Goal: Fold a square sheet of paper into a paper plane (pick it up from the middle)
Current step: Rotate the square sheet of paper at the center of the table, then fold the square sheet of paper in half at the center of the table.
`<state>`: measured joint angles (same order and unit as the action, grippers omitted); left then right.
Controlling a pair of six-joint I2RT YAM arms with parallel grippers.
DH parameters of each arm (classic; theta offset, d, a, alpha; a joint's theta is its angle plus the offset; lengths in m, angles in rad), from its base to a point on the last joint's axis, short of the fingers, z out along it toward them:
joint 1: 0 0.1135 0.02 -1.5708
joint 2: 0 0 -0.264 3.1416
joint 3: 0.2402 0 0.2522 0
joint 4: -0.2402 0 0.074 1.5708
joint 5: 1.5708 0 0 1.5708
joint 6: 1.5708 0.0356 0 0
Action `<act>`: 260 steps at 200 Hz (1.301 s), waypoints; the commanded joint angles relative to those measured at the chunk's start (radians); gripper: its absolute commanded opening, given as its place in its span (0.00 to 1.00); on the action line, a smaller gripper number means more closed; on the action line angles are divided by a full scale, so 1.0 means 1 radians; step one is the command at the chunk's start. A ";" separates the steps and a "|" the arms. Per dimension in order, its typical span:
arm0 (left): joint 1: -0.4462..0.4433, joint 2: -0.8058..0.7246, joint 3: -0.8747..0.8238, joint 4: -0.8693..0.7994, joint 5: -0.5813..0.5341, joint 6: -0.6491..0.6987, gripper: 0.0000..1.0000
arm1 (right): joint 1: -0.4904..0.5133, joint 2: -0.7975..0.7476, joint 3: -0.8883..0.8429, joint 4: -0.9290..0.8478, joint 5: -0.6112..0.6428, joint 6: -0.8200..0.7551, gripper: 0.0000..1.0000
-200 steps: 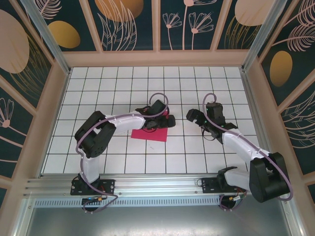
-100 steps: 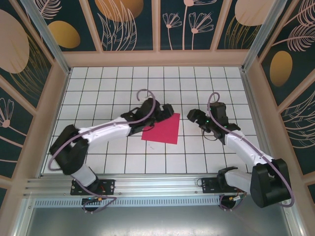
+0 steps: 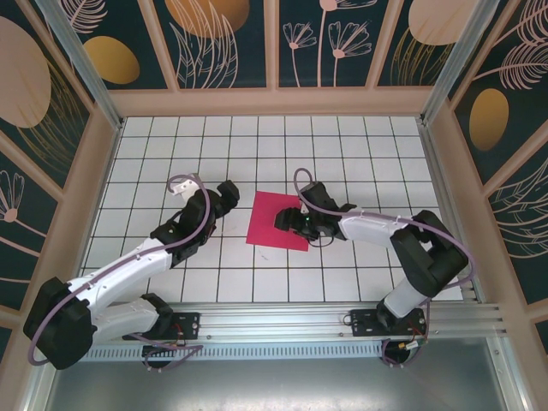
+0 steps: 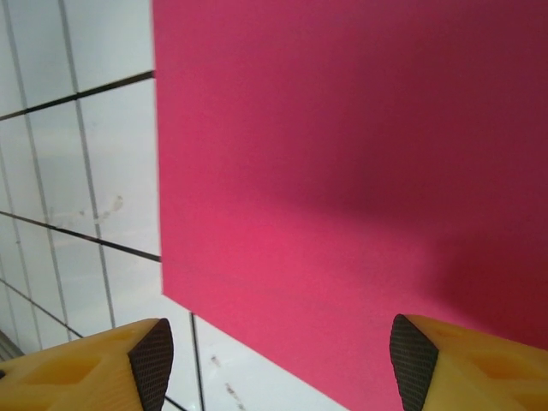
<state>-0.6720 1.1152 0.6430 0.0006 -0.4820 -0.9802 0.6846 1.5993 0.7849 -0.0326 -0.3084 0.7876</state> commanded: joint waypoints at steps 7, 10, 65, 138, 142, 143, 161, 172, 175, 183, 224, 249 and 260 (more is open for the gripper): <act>0.005 -0.011 -0.011 0.006 -0.030 0.043 0.98 | 0.001 0.018 0.003 -0.081 0.017 -0.015 0.70; 0.005 -0.009 -0.011 0.006 -0.029 0.043 0.99 | 0.001 0.017 0.002 -0.093 0.024 -0.022 0.70; 0.005 0.025 0.003 0.022 -0.008 0.081 0.99 | -0.081 -0.023 0.010 -0.266 0.139 -0.145 0.70; 0.006 0.013 -0.012 0.006 -0.012 0.138 0.99 | 0.003 0.075 0.355 -0.580 0.414 -0.181 0.78; 0.005 0.010 -0.015 0.006 -0.015 0.137 0.98 | 0.011 0.095 0.376 -0.594 0.432 -0.179 0.79; 0.005 0.009 -0.016 0.006 -0.017 0.138 0.99 | 0.013 0.099 0.381 -0.598 0.435 -0.178 0.79; 0.005 -0.006 -0.033 0.011 -0.031 0.137 0.98 | 0.037 0.197 0.466 -0.642 0.465 -0.164 0.81; 0.005 -0.013 -0.038 0.010 -0.033 0.144 0.98 | 0.050 0.244 0.510 -0.656 0.477 -0.164 0.82; 0.005 -0.015 -0.039 0.009 -0.035 0.148 0.99 | 0.052 0.256 0.520 -0.659 0.476 -0.168 0.82; 0.006 -0.020 -0.039 0.002 -0.036 0.156 0.99 | 0.056 0.285 0.545 -0.662 0.464 -0.177 0.83; 0.005 -0.047 -0.055 -0.017 -0.045 0.176 0.99 | 0.061 0.373 0.625 -0.682 0.462 -0.218 0.86; 0.006 -0.055 -0.067 -0.014 -0.044 0.178 0.99 | 0.055 0.411 0.655 -0.696 0.459 -0.240 0.86; 0.005 -0.056 -0.070 -0.013 -0.046 0.179 0.98 | 0.053 0.424 0.659 -0.692 0.452 -0.244 0.86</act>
<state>-0.6720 1.0740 0.5892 -0.0040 -0.5068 -0.8261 0.7410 1.9896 1.3987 -0.6804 0.1314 0.5758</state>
